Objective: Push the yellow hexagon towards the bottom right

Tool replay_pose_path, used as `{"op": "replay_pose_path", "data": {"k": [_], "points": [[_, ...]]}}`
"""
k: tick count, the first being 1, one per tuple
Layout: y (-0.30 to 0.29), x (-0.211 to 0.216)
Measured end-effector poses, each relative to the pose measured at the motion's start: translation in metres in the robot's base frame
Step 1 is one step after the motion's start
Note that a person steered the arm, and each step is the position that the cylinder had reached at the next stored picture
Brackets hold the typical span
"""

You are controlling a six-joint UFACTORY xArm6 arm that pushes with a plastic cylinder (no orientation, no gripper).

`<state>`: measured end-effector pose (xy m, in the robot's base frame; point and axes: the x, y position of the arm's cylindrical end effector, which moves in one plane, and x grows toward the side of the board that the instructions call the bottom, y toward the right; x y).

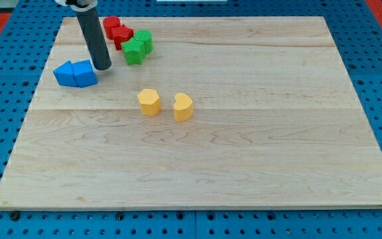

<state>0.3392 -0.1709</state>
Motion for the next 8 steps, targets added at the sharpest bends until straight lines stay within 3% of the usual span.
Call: {"op": "replay_pose_path", "data": {"k": [2, 3, 4, 6, 7, 8], "points": [[0.010, 0.036], [0.041, 0.051], [0.112, 0.078], [0.072, 0.064], [0.092, 0.113], [0.148, 0.125]]}}
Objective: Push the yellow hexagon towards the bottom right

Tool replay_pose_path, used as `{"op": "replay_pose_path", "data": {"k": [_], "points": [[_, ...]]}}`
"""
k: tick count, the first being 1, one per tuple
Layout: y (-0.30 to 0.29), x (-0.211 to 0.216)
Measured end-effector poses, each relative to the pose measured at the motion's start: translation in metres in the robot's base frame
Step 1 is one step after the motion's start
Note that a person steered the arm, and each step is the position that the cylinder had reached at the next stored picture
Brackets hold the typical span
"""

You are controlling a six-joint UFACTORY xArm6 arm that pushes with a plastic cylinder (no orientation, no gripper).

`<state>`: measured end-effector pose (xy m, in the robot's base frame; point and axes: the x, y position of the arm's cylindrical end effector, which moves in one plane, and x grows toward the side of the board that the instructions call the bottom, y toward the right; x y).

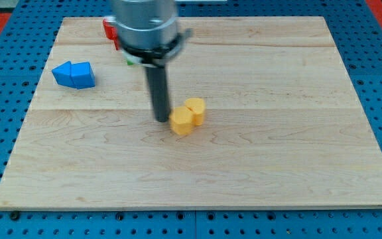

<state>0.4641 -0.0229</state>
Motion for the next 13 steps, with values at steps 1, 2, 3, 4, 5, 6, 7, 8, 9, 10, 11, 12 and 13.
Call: {"op": "replay_pose_path", "data": {"k": [1, 2, 3, 4, 5, 6, 7, 8, 9, 10, 11, 12, 13], "points": [[0.088, 0.009], [0.094, 0.049], [0.077, 0.048], [0.076, 0.036], [0.052, 0.018], [0.023, 0.025], [0.045, 0.042], [0.020, 0.050], [0.019, 0.080], [0.116, 0.090], [0.146, 0.088], [0.121, 0.028], [0.148, -0.037]]}}
